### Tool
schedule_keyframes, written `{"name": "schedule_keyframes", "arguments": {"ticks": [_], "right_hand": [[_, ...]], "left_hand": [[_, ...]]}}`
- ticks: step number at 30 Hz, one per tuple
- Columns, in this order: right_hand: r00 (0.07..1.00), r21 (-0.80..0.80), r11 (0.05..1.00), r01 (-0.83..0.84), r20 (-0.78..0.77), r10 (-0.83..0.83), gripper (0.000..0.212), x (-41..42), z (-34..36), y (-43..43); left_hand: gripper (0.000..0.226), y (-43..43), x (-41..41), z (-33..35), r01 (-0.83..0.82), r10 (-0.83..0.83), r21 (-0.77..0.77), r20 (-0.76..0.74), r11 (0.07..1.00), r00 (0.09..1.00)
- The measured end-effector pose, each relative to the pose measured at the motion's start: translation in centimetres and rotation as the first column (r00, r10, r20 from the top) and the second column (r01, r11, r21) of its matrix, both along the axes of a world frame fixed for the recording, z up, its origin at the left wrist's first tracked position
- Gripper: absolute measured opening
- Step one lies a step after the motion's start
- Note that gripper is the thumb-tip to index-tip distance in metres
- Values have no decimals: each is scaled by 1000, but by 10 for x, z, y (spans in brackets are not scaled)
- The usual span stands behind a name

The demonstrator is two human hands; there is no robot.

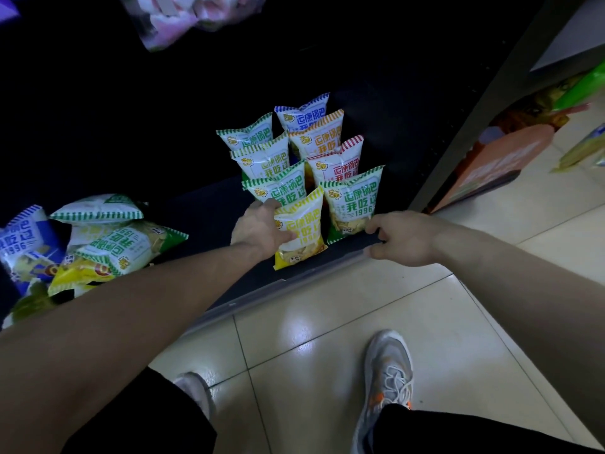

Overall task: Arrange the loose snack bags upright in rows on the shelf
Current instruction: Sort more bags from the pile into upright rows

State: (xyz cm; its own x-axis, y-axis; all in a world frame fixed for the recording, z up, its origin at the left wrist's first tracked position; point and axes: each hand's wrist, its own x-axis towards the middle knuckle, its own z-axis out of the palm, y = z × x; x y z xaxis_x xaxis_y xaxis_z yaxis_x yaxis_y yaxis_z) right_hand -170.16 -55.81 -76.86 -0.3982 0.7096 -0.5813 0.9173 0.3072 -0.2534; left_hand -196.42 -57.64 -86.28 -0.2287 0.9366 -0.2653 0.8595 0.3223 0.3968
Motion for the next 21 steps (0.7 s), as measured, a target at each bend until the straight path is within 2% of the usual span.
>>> {"name": "schedule_keyframes", "arguments": {"ticks": [9,15,21], "right_hand": [[999,18,1000,-23,25,22,58,0,6,-4],[1000,33,999,-20,24,19,52,-4,5,3],[999,74,997,-26,36,23,57,-14,12,3]], "left_hand": [[72,7,17,9,15,-15,16,-40,1000,999],[81,5,17,10,109,-115,-55,-133,993,984],[85,-6,9,33,129,-132,-26,-151,991,980]]}}
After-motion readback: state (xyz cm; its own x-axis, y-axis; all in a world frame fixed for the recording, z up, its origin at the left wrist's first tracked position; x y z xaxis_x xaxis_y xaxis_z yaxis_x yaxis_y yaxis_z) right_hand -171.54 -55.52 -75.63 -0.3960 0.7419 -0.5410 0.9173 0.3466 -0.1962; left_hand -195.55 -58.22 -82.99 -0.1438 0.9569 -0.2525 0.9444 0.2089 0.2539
